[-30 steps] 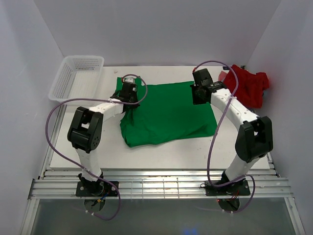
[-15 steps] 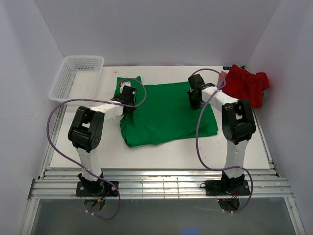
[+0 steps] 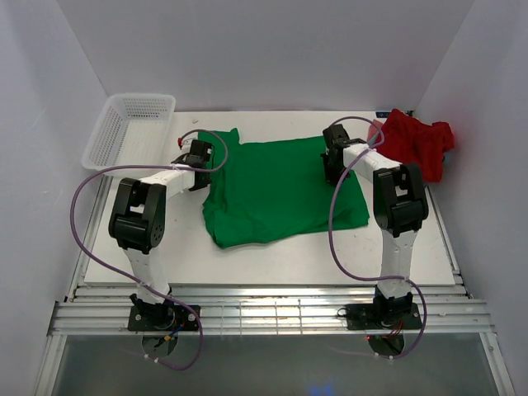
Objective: Fold and stack the t-shirts
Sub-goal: Flatten the tshirt out
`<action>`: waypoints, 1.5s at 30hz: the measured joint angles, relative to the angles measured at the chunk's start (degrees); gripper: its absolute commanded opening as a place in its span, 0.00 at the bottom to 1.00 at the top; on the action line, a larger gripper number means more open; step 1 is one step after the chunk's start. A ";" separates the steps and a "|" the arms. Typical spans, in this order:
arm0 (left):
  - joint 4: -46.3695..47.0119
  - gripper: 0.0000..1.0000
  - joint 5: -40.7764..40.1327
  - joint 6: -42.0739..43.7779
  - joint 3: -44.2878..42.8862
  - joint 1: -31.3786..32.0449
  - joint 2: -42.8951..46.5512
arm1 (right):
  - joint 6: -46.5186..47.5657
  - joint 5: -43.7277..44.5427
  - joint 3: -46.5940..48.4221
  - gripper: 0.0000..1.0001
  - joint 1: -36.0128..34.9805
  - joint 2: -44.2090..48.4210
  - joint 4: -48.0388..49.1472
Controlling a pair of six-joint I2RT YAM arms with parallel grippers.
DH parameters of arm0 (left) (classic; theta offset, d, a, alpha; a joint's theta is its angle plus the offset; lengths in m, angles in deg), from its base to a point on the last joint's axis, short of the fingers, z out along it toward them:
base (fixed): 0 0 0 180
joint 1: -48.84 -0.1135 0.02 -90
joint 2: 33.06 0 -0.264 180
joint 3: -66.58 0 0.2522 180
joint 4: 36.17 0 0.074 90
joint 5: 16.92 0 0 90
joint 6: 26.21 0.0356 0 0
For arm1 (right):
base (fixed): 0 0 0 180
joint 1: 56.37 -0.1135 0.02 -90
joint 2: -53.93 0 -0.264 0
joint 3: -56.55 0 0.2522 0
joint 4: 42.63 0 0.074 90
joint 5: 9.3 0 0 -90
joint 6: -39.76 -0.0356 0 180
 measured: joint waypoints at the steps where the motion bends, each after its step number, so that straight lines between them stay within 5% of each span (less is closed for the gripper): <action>1: -0.76 0.00 0.04 -0.39 0.00 -0.94 0.00 | 0.00 -0.07 0.44 0.08 0.24 -0.31 -0.26; 12: 1.73 0.00 9.97 -2.32 -0.33 -2.25 6.05 | -0.35 0.04 2.82 0.08 2.69 -1.99 -1.38; 18: 14.25 0.00 19.82 -4.35 -3.76 0.00 10.45 | -0.85 0.28 3.02 0.08 3.80 -2.08 -1.55; 26: 24.09 0.00 27.54 -5.81 -3.93 0.63 1.42 | -1.05 0.44 3.06 0.08 3.85 -2.10 -1.66; 33: 19.06 0.00 27.82 -6.12 -4.52 0.61 -7.10 | -1.22 0.44 3.08 0.08 3.87 -2.10 -1.70; 45: 9.22 0.00 17.88 -3.96 -3.54 0.61 -4.72 | -1.49 0.44 3.10 0.08 3.91 -2.08 -1.77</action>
